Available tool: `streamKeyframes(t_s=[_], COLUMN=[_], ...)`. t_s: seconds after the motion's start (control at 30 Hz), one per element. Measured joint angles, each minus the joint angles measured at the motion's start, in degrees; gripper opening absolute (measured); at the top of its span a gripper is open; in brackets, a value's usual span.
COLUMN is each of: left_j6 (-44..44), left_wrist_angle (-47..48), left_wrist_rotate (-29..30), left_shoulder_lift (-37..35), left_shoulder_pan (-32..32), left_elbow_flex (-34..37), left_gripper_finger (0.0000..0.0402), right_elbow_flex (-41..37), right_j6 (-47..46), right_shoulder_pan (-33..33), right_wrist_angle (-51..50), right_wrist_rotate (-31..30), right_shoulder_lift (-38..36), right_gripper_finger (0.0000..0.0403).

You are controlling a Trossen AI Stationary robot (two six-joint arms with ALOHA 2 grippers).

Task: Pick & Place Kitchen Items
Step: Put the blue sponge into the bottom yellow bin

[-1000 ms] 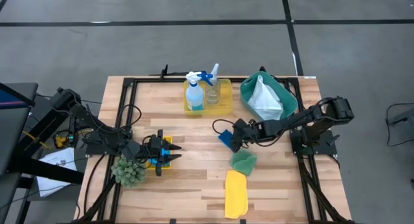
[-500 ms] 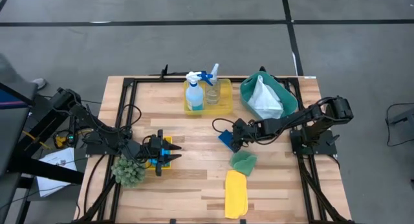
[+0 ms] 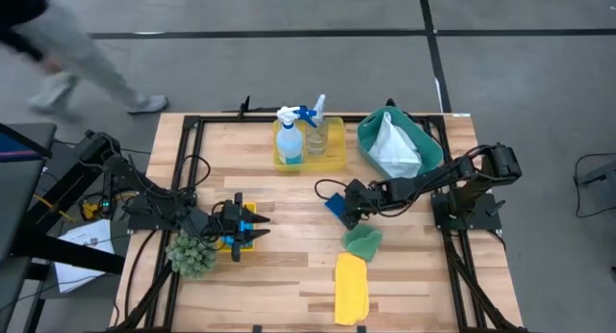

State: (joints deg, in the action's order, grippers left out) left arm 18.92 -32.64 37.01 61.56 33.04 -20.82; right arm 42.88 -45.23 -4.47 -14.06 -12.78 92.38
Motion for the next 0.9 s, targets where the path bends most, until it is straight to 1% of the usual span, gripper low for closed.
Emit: streamKeyframes(t_s=[0.23, 0.37, 0.47, 0.7, 0.9], left_j6=[0.0, 0.0, 0.0, 0.0, 0.0], left_wrist_angle=[-0.02, 0.0, 0.0, 0.02, 0.02], left_wrist_rotate=[-0.02, 0.0, 0.0, 0.0, -0.02], left_shoulder_lift=[0.0, 0.0, 0.0, 0.0, 0.0], left_shoulder_pan=[-0.02, -0.01, 0.0, 0.0, 0.0], left_elbow_flex=[0.0, 0.0, 0.0, 0.0, 0.0], left_gripper_finger=[0.014, 0.014, 0.014, 0.014, 0.014], right_elbow_flex=[0.12, 0.12, 0.12, 0.12, 0.12], right_j6=[0.2, 0.22, 0.53, 0.85, 1.58], right_shoulder_pan=[0.0, -0.39, -0.46, -0.83, -0.81], right_wrist_angle=[1.15, 1.24, 1.24, 1.24, 1.26], right_wrist_rotate=[0.92, 0.87, 0.87, 0.77, 0.74], right_shoulder_lift=[0.69, 0.72, 0.72, 0.72, 0.72], right_gripper_finger=[0.0214, 0.0198, 0.017, 0.0084, 0.0023])
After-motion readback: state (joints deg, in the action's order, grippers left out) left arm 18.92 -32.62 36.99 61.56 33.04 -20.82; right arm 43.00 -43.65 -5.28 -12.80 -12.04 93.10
